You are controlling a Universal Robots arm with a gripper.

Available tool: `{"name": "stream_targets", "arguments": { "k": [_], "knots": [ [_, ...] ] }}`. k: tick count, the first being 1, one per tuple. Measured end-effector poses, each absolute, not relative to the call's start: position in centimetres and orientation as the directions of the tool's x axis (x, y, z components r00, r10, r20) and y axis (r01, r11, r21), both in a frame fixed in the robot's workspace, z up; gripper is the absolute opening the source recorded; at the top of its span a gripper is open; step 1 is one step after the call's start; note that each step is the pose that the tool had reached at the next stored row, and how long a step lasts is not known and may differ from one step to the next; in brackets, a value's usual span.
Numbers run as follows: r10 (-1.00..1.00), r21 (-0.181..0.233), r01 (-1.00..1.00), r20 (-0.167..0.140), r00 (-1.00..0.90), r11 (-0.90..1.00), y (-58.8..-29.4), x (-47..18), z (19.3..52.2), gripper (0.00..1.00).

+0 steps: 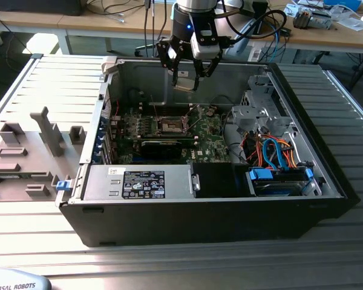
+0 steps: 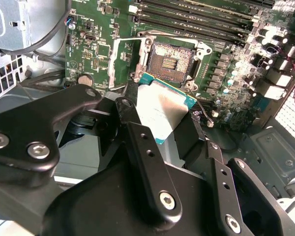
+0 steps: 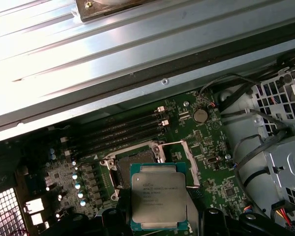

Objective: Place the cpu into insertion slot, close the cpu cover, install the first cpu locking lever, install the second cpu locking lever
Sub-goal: 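Place the cpu into insertion slot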

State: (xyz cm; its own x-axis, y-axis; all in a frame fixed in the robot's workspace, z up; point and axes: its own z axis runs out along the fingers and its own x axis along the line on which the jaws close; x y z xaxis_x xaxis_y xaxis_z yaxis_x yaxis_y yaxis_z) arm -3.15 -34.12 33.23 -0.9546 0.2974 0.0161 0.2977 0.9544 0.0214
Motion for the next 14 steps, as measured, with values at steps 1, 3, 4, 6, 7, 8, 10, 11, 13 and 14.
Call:
{"name": "stream_targets", "arguments": {
  "k": [1, 3, 4, 6, 7, 8, 10, 11, 13, 14],
  "knots": [
    [0.298, 0.021, 0.298, 0.016, -0.954, 0.954, -34.12, -3.15, 33.23, 0.54],
    [0.299, 0.021, 0.3, 0.016, -0.954, 0.954, -34.12, -3.15, 33.23, 0.54],
    [0.3, 0.021, 0.301, 0.016, -0.954, 0.954, -34.12, -3.15, 33.23, 0.54],
    [0.302, 0.021, 0.302, 0.016, -0.953, 0.953, -34.12, -3.15, 33.23, 0.54],
    [0.302, 0.021, 0.302, 0.016, -0.953, 0.953, -34.12, -3.15, 33.23, 0.54],
    [0.303, 0.021, 0.303, 0.016, -0.953, 0.953, -34.12, -3.15, 33.23, 0.54],
    [0.303, 0.021, 0.304, 0.016, -0.953, 0.953, -34.12, -3.15, 33.23, 0.54],
    [0.304, 0.021, 0.304, 0.016, -0.953, 0.952, -34.12, -3.15, 33.23, 0.54],
    [0.305, 0.021, 0.305, 0.016, -0.952, 0.952, -34.12, -3.15, 33.23, 0.54],
    [0.306, 0.021, 0.306, 0.016, -0.952, 0.952, -34.12, -3.15, 33.24, 0.54]
  ]
}}
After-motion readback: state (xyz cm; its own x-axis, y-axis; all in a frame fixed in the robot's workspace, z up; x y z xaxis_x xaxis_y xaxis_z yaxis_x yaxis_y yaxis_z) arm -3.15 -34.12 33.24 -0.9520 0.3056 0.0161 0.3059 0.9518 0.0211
